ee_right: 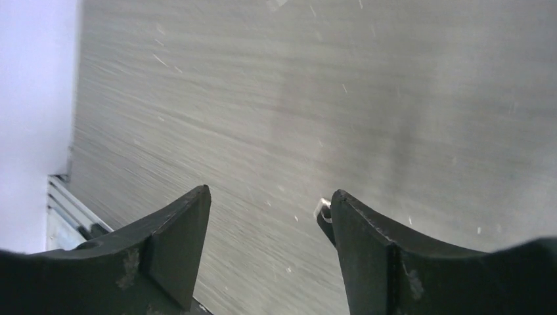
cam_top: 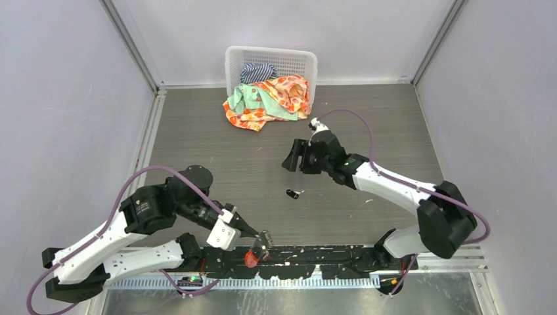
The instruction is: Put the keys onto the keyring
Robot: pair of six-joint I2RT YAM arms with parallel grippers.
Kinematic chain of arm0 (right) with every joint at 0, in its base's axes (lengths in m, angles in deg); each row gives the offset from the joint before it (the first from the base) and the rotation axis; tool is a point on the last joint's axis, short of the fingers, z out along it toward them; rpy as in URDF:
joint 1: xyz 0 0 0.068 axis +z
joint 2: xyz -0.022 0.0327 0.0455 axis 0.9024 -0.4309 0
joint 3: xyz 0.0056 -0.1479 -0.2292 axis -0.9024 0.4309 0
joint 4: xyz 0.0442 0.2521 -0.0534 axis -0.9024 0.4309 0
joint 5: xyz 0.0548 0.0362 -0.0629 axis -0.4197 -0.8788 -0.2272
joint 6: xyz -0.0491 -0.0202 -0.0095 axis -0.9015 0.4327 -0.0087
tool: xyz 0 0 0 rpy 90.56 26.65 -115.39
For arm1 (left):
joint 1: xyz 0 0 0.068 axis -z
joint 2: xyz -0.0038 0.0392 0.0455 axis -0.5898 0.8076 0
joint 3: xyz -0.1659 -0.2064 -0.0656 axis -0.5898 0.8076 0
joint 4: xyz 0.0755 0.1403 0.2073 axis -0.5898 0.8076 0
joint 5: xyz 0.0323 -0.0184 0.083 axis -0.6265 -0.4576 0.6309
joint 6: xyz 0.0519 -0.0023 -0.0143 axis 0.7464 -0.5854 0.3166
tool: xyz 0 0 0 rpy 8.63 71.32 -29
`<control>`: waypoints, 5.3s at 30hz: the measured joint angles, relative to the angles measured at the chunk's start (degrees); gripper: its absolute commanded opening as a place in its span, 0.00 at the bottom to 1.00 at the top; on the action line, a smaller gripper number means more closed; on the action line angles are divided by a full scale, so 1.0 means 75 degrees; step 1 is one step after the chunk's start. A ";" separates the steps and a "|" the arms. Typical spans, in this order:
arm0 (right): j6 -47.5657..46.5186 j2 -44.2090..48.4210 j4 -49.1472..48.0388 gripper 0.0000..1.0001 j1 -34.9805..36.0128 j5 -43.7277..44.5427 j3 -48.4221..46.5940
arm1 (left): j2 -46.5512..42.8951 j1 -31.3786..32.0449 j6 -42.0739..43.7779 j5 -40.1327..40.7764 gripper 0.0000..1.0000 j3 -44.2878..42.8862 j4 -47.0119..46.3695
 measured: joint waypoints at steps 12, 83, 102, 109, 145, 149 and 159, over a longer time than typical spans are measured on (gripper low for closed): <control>0.2043 -0.1061 0.1262 0.62 0.0711 -0.0038 0.0047 | 0.0000 -0.0052 -0.0003 0.0032 0.00 0.0000 -0.0006; 0.2608 -0.2605 0.0965 0.23 0.0644 0.0015 -0.0169 | -0.0259 -0.0498 -0.0393 -0.0096 0.00 0.0000 -0.0513; 0.2334 -0.2964 0.1868 0.45 0.0903 0.0711 -0.1040 | -0.0329 -0.0589 -0.0443 -0.0125 0.00 0.0000 -0.0510; 0.2145 -0.2777 0.2119 0.51 0.0976 0.0839 -0.1078 | -0.0332 -0.0589 -0.0440 -0.0131 0.00 0.0000 -0.0510; 0.2422 -0.2710 0.2145 0.36 0.1017 0.0863 -0.0816 | -0.0335 -0.0641 -0.0443 -0.0236 0.00 0.0000 -0.0513; 0.2430 -0.2780 0.2040 0.28 0.1017 0.0831 -0.0819 | -0.0335 -0.0650 -0.0446 -0.0236 0.00 0.0000 -0.0513; 0.2442 -0.2856 0.2008 0.04 0.1017 0.0848 -0.0822 | -0.0353 -0.0691 -0.0443 -0.0239 0.00 0.0000 -0.0510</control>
